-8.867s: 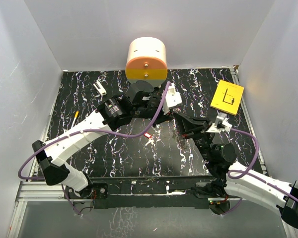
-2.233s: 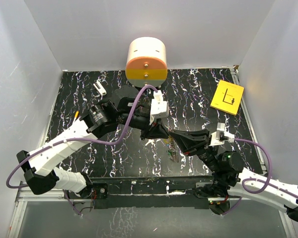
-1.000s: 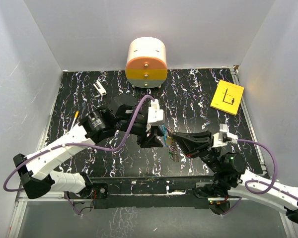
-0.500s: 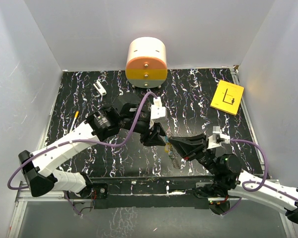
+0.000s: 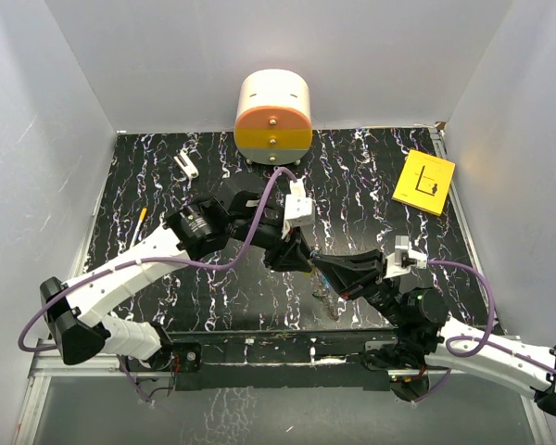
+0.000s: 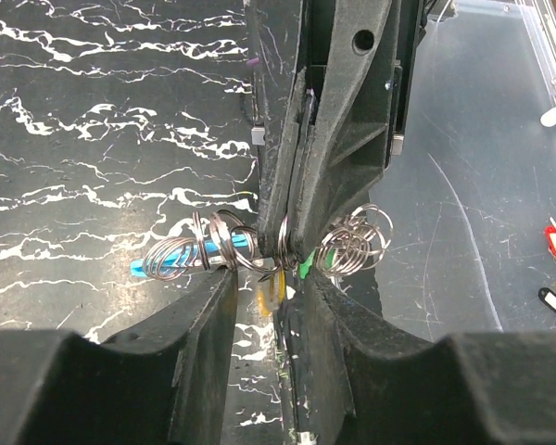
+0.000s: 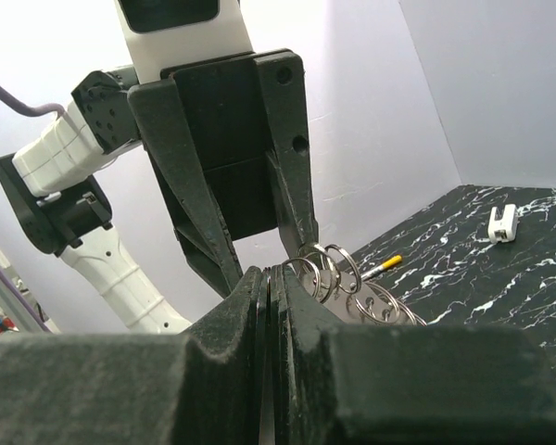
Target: Put the keys on the keyring
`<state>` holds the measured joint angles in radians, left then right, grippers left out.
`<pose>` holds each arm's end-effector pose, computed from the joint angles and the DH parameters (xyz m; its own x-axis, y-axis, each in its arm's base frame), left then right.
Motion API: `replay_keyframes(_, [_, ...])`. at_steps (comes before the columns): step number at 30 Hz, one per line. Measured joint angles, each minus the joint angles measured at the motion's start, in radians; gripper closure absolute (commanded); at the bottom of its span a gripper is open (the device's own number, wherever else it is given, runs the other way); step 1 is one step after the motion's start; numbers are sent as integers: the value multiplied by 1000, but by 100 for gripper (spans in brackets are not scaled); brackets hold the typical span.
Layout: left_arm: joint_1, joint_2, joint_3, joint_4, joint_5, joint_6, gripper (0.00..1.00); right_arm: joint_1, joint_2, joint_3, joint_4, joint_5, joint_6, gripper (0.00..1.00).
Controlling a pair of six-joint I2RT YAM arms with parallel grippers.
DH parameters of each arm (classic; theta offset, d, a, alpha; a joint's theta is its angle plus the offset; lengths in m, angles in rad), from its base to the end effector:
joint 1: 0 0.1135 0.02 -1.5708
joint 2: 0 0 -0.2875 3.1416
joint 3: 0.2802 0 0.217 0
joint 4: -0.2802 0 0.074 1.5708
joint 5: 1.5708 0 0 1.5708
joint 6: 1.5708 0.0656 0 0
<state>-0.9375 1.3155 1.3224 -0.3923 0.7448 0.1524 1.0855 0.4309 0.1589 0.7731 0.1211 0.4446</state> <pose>0.1232 -0.2430 0.4072 -0.0735 0.2887 -0.9546 0.9870 -0.1164 -0.1112 0.0526 0.0828 0.3022 -0.1541 0.6231 -0.7668 -0.8445 0.3199 0.4296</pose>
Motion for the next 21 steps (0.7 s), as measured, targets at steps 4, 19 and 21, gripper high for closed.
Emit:
replay_keyframes(4, [2, 20, 0, 1, 5, -6, 70, 0, 8, -16, 24, 0, -2, 92])
replay_keyframes(19, [8, 34, 0, -8, 6, -34, 84, 0, 60, -20, 75, 11, -22, 92])
replay_keyframes(21, [8, 34, 0, -8, 8, -34, 85, 0, 60, -20, 75, 12, -24, 92])
